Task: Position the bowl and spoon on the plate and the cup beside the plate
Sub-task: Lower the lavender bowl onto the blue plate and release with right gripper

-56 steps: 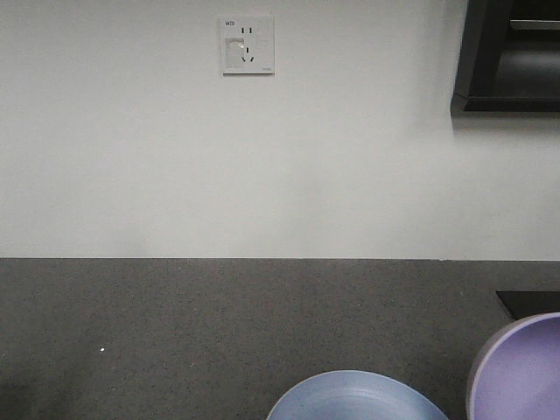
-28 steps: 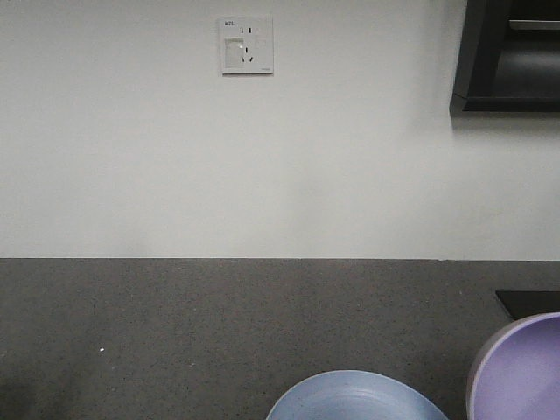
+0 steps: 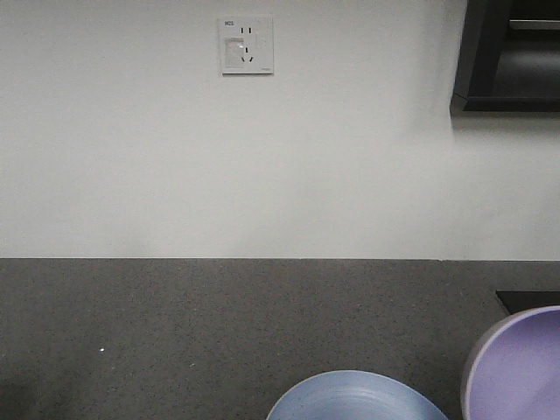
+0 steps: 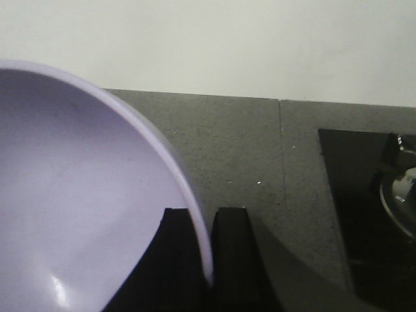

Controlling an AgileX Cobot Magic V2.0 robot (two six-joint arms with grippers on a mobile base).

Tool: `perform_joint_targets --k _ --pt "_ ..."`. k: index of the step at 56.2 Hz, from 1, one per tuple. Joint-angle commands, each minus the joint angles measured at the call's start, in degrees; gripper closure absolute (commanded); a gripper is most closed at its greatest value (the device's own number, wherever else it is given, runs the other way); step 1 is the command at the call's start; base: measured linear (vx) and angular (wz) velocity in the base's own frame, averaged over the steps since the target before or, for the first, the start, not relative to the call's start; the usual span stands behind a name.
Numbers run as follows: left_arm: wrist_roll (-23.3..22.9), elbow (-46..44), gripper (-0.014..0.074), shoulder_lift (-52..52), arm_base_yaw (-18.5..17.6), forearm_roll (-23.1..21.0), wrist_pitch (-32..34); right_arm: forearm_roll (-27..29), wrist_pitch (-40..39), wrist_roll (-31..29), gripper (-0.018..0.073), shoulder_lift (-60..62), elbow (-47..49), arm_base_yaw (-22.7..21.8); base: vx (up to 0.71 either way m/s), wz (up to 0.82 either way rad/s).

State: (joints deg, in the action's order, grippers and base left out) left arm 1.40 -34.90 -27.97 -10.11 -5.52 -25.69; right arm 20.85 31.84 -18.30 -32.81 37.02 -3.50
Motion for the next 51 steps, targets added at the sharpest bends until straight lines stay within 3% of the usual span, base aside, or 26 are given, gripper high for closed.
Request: perform_joint_targets --k 1,13,31,51 --pt "0.03 -1.49 0.0603 -0.2 -0.53 -0.48 5.0 2.46 -2.31 1.17 0.0568 -4.62 1.62 1.53 0.0 0.0" --pt "0.03 -1.49 0.0603 -0.2 -0.53 -0.48 4.84 2.68 3.7 -0.8 0.0568 -17.96 4.25 7.67 0.0 0.0" --pt "-0.14 -1.49 0.0603 -0.27 -0.53 -1.53 3.06 3.91 5.05 -0.1 0.0568 -36.74 14.44 14.21 0.0 0.0" --pt "-0.15 -1.49 0.0603 -0.27 -0.53 -1.53 1.89 7.11 8.02 0.12 0.0566 -52.67 22.8 14.59 0.0 0.0"
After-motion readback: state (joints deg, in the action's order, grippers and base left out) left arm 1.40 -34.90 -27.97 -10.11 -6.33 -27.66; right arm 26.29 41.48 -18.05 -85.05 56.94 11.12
